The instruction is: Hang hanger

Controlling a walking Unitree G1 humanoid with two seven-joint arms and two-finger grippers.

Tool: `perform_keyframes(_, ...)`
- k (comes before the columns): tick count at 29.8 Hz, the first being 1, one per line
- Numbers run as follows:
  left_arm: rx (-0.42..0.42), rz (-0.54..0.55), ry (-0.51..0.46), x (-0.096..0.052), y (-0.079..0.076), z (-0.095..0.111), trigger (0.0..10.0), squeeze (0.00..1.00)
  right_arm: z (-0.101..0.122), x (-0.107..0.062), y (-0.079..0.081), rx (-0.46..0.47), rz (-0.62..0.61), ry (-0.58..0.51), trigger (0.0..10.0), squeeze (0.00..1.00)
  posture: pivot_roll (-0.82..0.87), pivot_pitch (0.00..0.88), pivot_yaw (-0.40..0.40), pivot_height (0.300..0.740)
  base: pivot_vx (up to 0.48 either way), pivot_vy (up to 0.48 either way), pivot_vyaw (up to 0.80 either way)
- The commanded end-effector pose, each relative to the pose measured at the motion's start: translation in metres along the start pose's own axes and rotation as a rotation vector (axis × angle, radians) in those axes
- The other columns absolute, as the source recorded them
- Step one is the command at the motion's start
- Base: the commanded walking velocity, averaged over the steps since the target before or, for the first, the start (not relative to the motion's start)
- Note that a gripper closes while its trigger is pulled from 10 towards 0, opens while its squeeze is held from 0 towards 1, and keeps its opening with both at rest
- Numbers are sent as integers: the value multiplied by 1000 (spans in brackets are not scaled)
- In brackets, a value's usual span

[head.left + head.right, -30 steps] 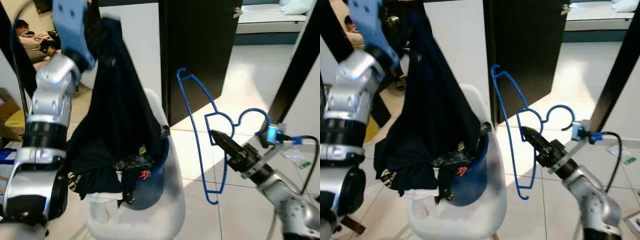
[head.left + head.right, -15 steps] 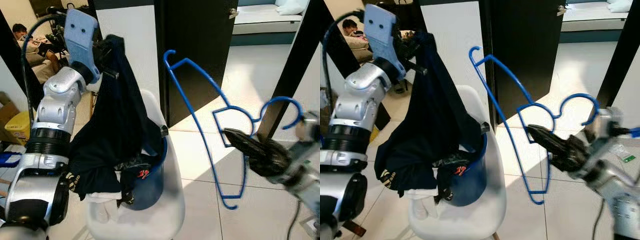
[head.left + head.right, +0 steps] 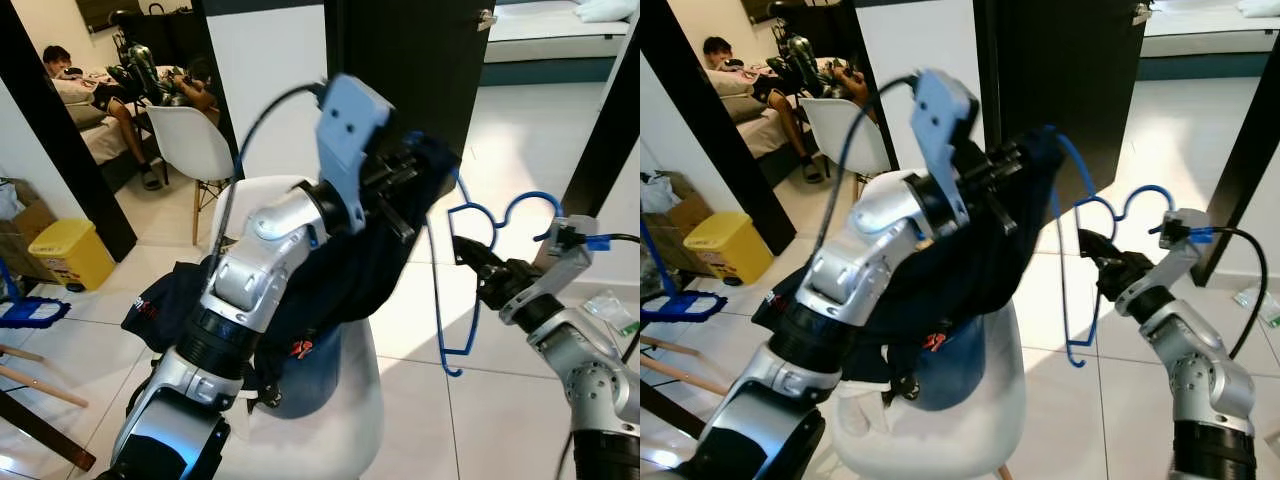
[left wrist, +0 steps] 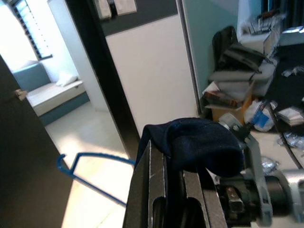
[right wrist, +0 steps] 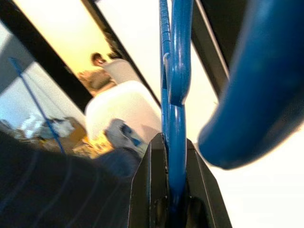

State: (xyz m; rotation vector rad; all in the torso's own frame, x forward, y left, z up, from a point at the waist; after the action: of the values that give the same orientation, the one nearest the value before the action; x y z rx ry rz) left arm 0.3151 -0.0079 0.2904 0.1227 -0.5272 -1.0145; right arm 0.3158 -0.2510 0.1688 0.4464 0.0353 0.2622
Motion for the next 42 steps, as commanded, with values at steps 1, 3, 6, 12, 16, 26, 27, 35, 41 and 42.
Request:
perform_keyframes(1,22,-36,66,-5,-10,-13,10000,0,-3,1,-8,-27,-69,27,10000,0,-47,0,90,740,0,0,0)
perform_keyframes(3,26,-57,135,-11,-17,-28,10000,0,-5,-2,-21,-65,-155,52,10000,0,-44,0,88,740,0,0,0)
perform_keyframes(6,23,-75,190,-19,-23,-40,10000,0,-8,-4,-29,-99,-216,76,10000,0,-38,0,82,740,0,0,0)
perform_keyframes(12,10,-130,308,-30,-36,-59,10000,0,-15,-4,-39,-181,-298,142,10000,0,-32,0,71,740,0,0,0)
perform_keyframes(16,24,-132,430,-39,-42,-75,10000,0,-22,-5,-49,-262,-401,209,10000,0,-31,0,66,740,0,0,0)
perform_keyframes(26,-29,-107,549,-52,-39,-86,10000,1000,-20,-9,-67,-357,-552,250,10000,0,-33,0,60,740,0,0,0)
perform_keyframes(27,-58,-58,523,-51,-30,-79,10000,1000,-20,-10,-69,-379,-566,261,10000,0,-30,0,59,740,0,0,0)
perform_keyframes(35,-74,107,431,-53,13,-44,10000,1000,-21,-15,-79,-498,-600,327,10000,0,-26,0,54,740,0,0,0)
perform_keyframes(41,14,386,427,-81,74,-16,10000,1000,-11,-14,-81,-554,-622,278,10000,0,-30,0,50,740,0,0,0)
perform_keyframes(42,45,530,469,-97,92,-18,10000,1000,-7,-7,-75,-511,-594,214,10000,0,-30,0,47,740,0,0,0)
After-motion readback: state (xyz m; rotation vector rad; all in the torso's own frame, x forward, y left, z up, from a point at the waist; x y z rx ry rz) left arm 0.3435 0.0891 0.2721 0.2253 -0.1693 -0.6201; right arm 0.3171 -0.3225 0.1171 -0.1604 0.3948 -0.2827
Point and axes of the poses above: a point about 5 cm out from each wrist's last joint towards the gripper, its own x axis pointing out of the wrist towards the gripper, its own z axis along the axis of the wrist's last joint, y = z × x, the point moved 1 cm from there along x, pointing out of the wrist towards the gripper, and after that the axes turned 4 degrees about x, right-handed, at the moved point
